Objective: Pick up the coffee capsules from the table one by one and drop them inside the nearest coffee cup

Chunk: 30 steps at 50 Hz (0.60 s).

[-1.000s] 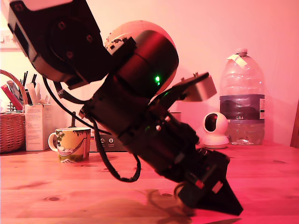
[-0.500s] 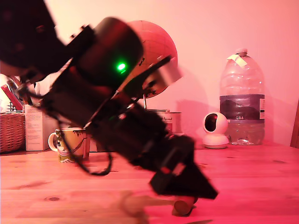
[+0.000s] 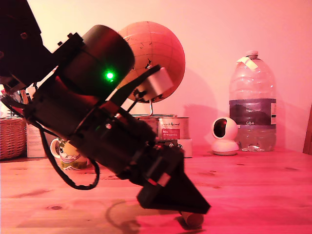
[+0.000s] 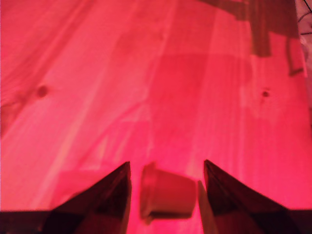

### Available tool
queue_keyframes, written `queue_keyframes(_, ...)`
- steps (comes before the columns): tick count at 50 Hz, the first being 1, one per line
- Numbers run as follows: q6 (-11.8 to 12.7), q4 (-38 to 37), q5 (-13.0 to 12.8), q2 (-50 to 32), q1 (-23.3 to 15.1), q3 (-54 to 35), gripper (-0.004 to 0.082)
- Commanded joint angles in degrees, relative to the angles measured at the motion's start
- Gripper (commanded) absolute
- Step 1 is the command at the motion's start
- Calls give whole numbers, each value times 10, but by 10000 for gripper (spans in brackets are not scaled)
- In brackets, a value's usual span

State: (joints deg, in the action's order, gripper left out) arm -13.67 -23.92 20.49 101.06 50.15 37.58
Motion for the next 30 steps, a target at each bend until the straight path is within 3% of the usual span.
queue_keyframes(1, 3, 0, 5, -7, 0, -8, 417)
queue_keyframes(27, -25, 17, 0, -7, 8, -8, 395)
queue_keyframes(30, -25, 19, -10, -7, 8, -8, 395)
